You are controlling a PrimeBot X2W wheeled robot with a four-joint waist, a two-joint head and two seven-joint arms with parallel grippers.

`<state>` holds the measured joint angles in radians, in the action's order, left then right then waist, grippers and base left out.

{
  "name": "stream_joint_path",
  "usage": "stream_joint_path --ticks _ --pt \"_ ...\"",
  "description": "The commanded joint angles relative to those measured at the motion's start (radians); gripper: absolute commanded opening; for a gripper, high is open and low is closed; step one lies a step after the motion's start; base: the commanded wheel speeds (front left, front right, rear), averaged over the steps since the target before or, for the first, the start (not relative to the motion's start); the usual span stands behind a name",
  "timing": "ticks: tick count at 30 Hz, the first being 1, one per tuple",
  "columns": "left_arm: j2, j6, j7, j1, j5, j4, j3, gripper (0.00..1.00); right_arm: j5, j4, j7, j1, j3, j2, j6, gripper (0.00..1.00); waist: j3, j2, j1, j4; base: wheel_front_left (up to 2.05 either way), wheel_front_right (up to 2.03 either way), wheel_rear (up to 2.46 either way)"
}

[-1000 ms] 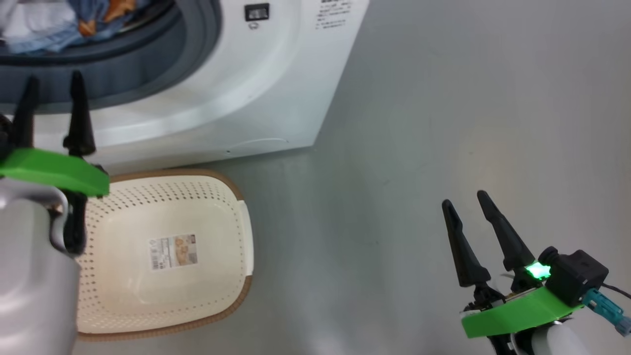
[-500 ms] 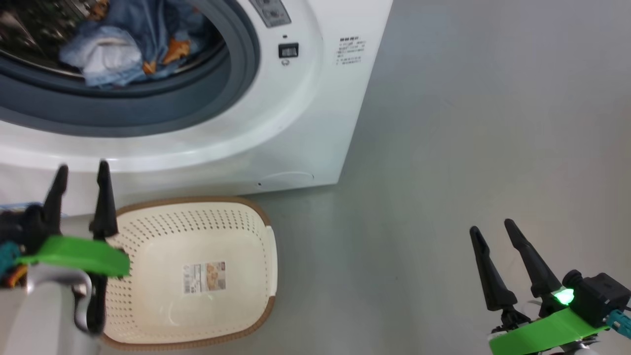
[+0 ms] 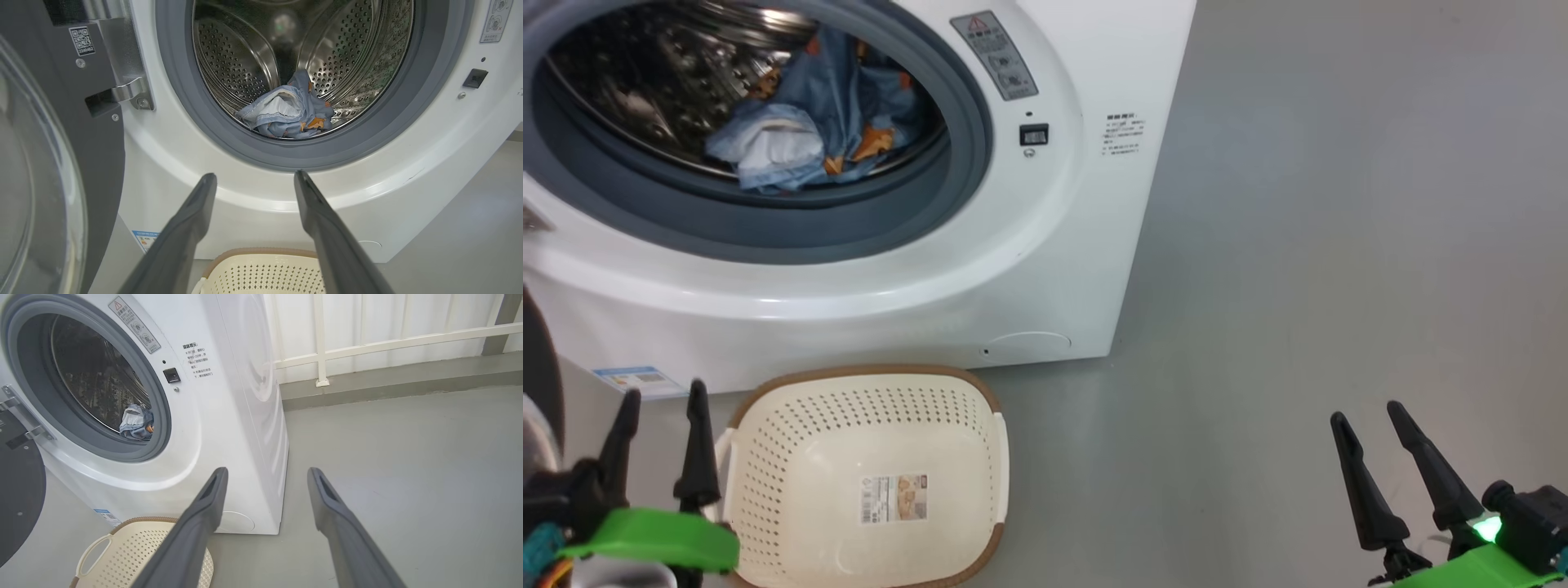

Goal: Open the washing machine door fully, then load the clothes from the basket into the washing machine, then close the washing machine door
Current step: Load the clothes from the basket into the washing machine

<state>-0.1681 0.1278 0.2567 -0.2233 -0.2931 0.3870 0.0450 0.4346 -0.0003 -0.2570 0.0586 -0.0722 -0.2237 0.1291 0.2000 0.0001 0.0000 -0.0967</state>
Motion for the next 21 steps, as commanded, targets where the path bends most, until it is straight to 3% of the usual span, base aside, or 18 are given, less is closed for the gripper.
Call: stream_joint_path --ticks 1,21 --pt "-0.025 0.003 0.005 0.005 0.002 -0.031 0.039 1.00 0.008 -0.021 -0.005 0.010 -0.010 -0.024 0.002 1.00 -0.018 -0.0001 0.0000 0.012 0.00 0.00 0.00" --pt "-0.005 0.003 0.005 0.198 0.010 -0.180 0.095 1.00 0.025 -0.034 -0.005 0.065 0.023 -0.045 0.002 1.00 -0.065 -0.0001 0.0000 0.029 0.00 0.00 0.00"
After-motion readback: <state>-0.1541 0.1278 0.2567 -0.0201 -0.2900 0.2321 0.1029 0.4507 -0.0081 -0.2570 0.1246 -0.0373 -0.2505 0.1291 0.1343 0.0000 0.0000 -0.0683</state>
